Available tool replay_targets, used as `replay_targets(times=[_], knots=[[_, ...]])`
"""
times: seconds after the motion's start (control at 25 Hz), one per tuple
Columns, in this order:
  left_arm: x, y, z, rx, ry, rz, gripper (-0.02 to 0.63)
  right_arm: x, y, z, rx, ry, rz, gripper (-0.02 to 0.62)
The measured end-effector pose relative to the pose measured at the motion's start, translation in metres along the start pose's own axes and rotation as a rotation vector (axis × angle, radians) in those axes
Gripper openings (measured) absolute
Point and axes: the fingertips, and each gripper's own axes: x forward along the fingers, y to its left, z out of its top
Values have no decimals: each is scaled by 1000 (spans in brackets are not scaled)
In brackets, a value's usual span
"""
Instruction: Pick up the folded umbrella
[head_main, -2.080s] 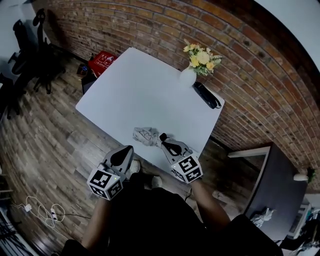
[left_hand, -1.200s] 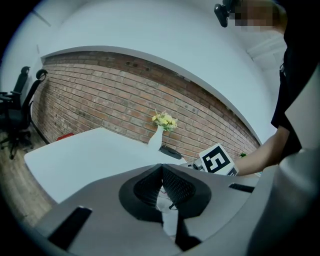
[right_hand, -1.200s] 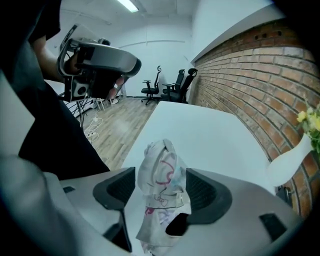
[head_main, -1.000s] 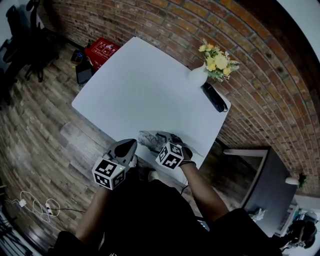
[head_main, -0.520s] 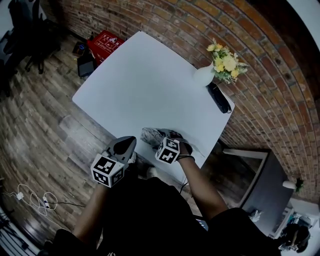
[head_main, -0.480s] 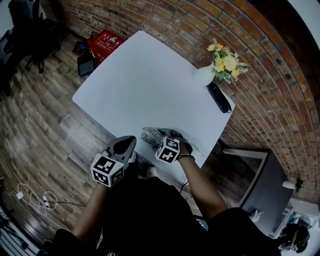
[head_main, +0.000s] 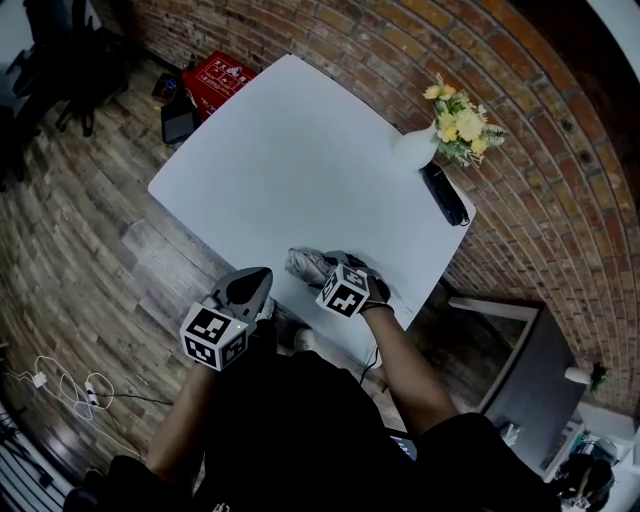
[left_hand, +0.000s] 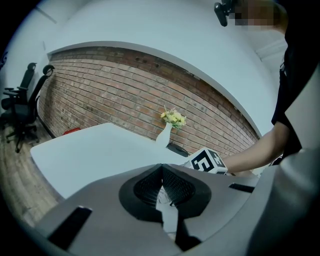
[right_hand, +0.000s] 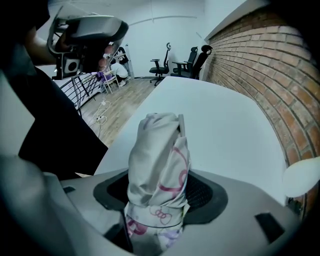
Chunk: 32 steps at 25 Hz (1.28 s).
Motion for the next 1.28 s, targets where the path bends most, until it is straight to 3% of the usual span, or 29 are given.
replay_targets(times=[0.72,1.28], knots=[[-7,-41,4,48,-31,5,14,-63,9,10,1,-186,-101,299],[-26,-84,16,90,-121,60,14,-147,19,6,-32,-346,-235,298]])
